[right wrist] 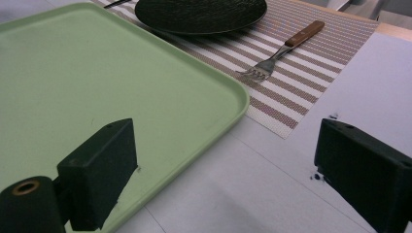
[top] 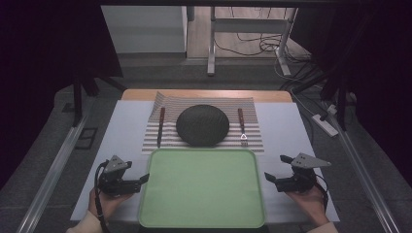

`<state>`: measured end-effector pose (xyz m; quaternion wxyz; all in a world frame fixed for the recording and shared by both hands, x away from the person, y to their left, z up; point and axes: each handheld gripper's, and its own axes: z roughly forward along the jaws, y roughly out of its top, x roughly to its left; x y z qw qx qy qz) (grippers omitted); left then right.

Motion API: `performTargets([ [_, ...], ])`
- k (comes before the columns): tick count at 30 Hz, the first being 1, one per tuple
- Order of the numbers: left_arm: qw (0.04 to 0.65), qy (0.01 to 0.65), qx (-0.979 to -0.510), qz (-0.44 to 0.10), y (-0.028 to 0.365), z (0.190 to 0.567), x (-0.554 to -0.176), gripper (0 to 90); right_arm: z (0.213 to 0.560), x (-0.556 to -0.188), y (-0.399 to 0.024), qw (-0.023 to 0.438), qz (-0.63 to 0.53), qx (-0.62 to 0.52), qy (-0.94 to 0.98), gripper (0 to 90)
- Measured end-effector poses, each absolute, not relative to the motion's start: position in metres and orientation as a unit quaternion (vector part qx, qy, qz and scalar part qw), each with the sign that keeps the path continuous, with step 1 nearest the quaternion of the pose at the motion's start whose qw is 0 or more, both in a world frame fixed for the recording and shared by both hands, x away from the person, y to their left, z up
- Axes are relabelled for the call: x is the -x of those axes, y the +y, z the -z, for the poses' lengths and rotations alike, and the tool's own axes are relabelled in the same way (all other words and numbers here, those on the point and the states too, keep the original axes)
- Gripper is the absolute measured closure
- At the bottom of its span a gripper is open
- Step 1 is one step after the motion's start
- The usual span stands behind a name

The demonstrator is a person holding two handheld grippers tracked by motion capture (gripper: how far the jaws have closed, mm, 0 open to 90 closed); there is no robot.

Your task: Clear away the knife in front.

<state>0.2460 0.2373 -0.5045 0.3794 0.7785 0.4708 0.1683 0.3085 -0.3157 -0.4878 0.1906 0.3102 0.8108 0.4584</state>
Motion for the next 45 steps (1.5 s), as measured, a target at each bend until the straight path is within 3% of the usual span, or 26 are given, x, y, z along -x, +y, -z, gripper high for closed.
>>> performTargets([
  [16,0.381,0.46,-0.782,-0.175,0.236,0.486,-0.258,16.8,0.489,-0.309,-0.315,0.188,-0.462,-0.311,0.809,8.1],
  [45,0.371,0.443,-0.797,-0.174,0.221,0.456,-0.312,17.3,0.491,-0.311,-0.314,0.181,-0.459,-0.31,0.813,8.2],
])
